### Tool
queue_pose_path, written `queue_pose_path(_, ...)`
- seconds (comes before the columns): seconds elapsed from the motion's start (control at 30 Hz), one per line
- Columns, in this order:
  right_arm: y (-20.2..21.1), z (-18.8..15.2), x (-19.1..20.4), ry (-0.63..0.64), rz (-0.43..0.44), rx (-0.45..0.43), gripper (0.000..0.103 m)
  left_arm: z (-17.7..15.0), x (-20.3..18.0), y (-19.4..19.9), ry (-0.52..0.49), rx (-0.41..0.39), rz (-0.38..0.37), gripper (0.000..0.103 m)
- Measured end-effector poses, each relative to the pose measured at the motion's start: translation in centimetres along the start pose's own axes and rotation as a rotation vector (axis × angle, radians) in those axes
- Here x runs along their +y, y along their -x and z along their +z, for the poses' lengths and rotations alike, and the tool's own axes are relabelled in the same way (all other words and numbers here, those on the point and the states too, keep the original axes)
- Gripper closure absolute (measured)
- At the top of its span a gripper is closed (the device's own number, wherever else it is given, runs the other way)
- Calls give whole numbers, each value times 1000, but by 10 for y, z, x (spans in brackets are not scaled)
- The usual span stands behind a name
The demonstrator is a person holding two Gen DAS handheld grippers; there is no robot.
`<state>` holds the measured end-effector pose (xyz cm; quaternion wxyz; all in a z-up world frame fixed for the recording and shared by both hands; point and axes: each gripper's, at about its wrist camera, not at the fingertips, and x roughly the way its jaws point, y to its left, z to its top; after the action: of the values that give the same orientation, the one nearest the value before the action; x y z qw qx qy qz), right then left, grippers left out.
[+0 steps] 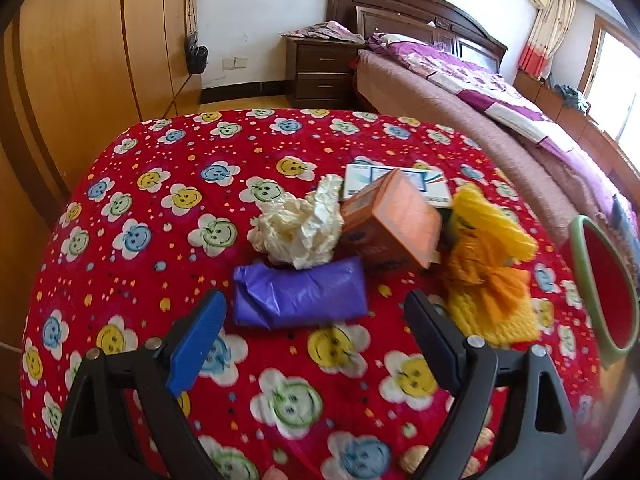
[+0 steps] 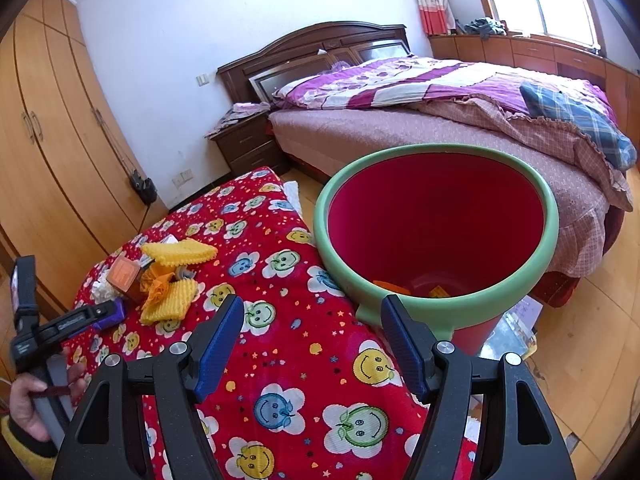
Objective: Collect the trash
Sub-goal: 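Grasp the purple plastic bag with the left gripper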
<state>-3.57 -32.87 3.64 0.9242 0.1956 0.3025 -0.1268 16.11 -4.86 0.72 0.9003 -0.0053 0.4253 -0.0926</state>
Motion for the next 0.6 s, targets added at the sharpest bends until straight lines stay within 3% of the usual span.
queue_pose_path(0.23,-5,-2,3,6,-2,14,31,7,7,-30,17,50,24,13)
queue_pose_path(0.37,-9,-3,7,14,4,28,31,6,10,-33,28,48,-2,13)
queue_pose_path(0.47,-13,-3,10,23,10,39,31,5,12,-30,38,36,30,28)
queue_pose_path(0.6,-15,-4,17,40,26,49,31,3,18,-24,64,33,5,33)
